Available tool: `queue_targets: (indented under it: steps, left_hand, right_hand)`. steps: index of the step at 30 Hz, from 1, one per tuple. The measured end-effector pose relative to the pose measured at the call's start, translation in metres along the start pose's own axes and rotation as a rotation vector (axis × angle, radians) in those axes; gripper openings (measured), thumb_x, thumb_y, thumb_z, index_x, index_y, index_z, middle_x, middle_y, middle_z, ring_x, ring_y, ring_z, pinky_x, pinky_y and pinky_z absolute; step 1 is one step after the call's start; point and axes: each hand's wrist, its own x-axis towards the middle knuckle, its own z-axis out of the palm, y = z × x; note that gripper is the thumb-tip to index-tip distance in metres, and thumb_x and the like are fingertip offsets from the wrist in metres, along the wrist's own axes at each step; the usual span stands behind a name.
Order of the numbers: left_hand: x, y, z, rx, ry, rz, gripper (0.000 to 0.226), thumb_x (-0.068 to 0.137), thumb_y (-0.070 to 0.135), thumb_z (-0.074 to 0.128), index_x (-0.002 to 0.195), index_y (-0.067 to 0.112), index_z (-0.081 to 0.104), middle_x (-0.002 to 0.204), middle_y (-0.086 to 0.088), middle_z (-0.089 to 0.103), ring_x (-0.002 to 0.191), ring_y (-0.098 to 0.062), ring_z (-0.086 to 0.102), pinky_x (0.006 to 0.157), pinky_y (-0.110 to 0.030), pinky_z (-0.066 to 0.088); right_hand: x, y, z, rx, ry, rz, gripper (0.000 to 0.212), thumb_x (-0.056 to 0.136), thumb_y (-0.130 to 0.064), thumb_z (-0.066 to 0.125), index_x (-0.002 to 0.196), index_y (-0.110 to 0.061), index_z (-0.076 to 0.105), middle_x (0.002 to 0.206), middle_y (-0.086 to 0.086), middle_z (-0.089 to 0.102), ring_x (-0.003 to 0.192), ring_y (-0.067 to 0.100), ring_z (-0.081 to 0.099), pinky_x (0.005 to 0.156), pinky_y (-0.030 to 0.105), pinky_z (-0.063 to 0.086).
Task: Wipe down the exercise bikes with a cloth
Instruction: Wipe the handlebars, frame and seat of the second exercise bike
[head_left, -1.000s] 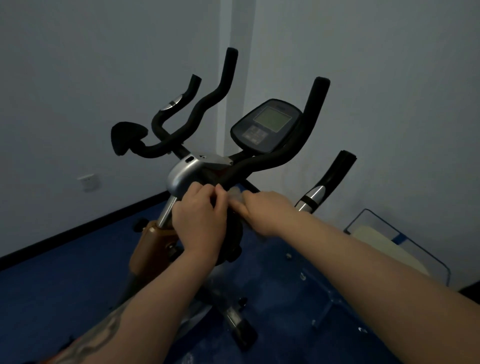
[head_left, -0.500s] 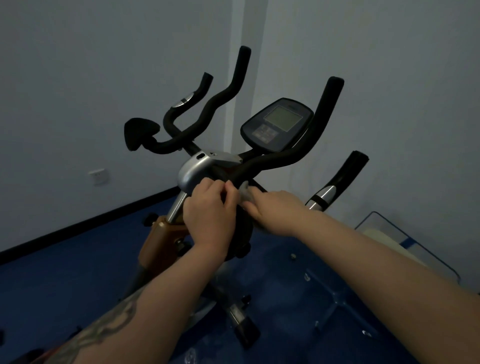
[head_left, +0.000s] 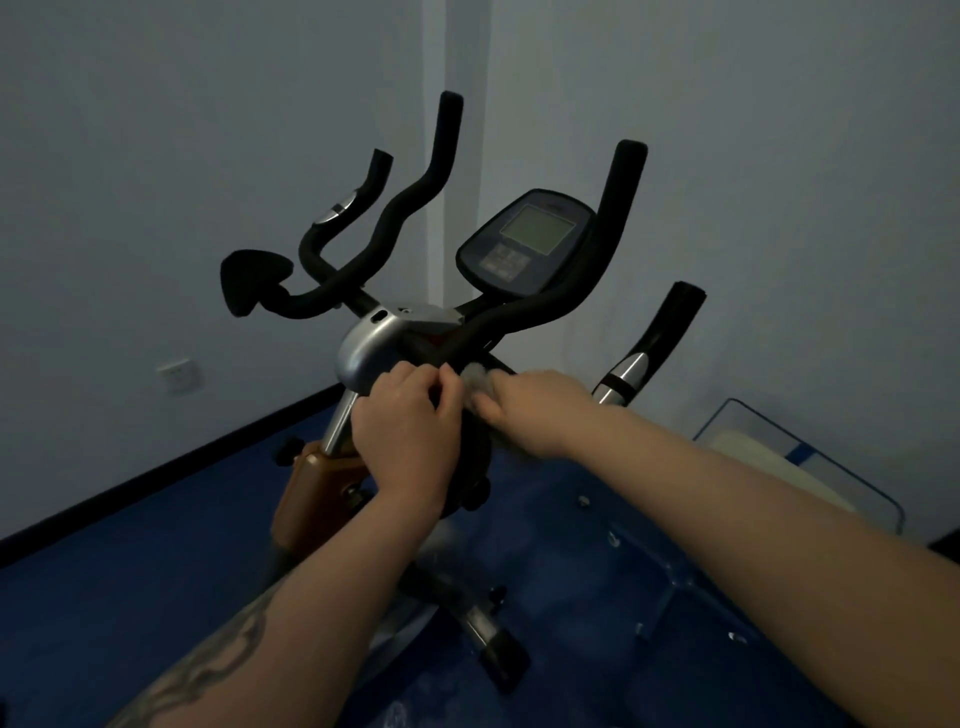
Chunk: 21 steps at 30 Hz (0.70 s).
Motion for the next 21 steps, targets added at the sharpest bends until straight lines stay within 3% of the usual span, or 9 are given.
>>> queue_targets:
  steps: [2,4,7,10,13,17,21]
  left_hand:
    - [0.001,0.000,0.000,0.000,-0.009,-0.002,0.034,0.091,0.030,0.046,0.058,0.025,0.039,0.058,0.013,0.029,0.051,-0.010,0.033,0.055,-0.028,0.023]
    - [0.001,0.000,0.001,0.003,-0.008,0.000,0.034,0.091,0.032,0.045,0.057,0.025,0.040,0.058,0.012,0.032,0.050,-0.010,0.034,0.053,-0.029,0.025]
    - [0.003,0.000,0.002,0.015,-0.013,0.012,0.032,0.090,0.030,0.047,0.059,0.027,0.041,0.059,0.012,0.034,0.051,-0.011,0.037,0.051,-0.031,0.030]
    - [0.002,0.000,0.002,0.019,-0.022,0.022,0.032,0.090,0.030,0.047,0.060,0.027,0.040,0.060,0.012,0.034,0.052,-0.010,0.036,0.053,-0.030,0.028]
    - [0.000,0.000,0.000,0.016,-0.032,0.011,0.032,0.090,0.029,0.049,0.060,0.027,0.041,0.060,0.012,0.034,0.051,-0.009,0.035,0.056,-0.028,0.025]
    - [0.001,-0.001,-0.001,0.004,-0.037,-0.009,0.034,0.090,0.033,0.045,0.057,0.023,0.046,0.059,0.010,0.038,0.050,-0.011,0.037,0.053,-0.030,0.030]
    - [0.003,0.001,0.002,0.039,-0.039,-0.020,0.034,0.089,0.032,0.048,0.056,0.023,0.050,0.059,0.010,0.040,0.050,-0.010,0.038,0.052,-0.034,0.037]
  right_hand:
    - [-0.017,0.009,0.000,-0.043,-0.003,-0.047,0.045,0.100,-0.049,0.029,0.119,-0.011,0.047,0.100,0.014,0.063,0.077,0.028,0.053,0.063,0.033,0.033]
    - [-0.021,0.014,-0.002,-0.082,-0.032,-0.084,0.045,0.100,-0.049,0.030,0.113,-0.011,0.049,0.094,0.012,0.062,0.070,0.022,0.046,0.063,0.033,0.033]
    - [0.001,0.005,-0.010,-0.112,-0.104,-0.087,0.036,0.103,-0.037,0.033,0.120,-0.009,0.046,0.103,0.012,0.057,0.085,0.028,0.054,0.073,0.038,0.046]
    - [0.014,-0.006,-0.010,-0.023,-0.113,-0.076,0.035,0.102,-0.027,0.039,0.132,-0.010,0.040,0.118,0.017,0.054,0.102,0.034,0.056,0.086,0.044,0.049]
    - [0.000,-0.003,-0.007,-0.027,-0.039,-0.009,0.040,0.103,-0.040,0.031,0.120,-0.009,0.048,0.111,0.017,0.059,0.087,0.028,0.055,0.072,0.038,0.045]
    - [-0.025,0.006,-0.004,-0.186,-0.014,-0.048,0.046,0.101,-0.049,0.027,0.108,-0.010,0.049,0.096,0.012,0.063,0.060,0.017,0.037,0.050,0.032,0.024]
    - [-0.006,-0.002,-0.001,-0.258,0.011,-0.039,0.039,0.103,-0.042,0.028,0.117,-0.010,0.044,0.103,0.011,0.058,0.070,0.023,0.044,0.050,0.032,0.025]
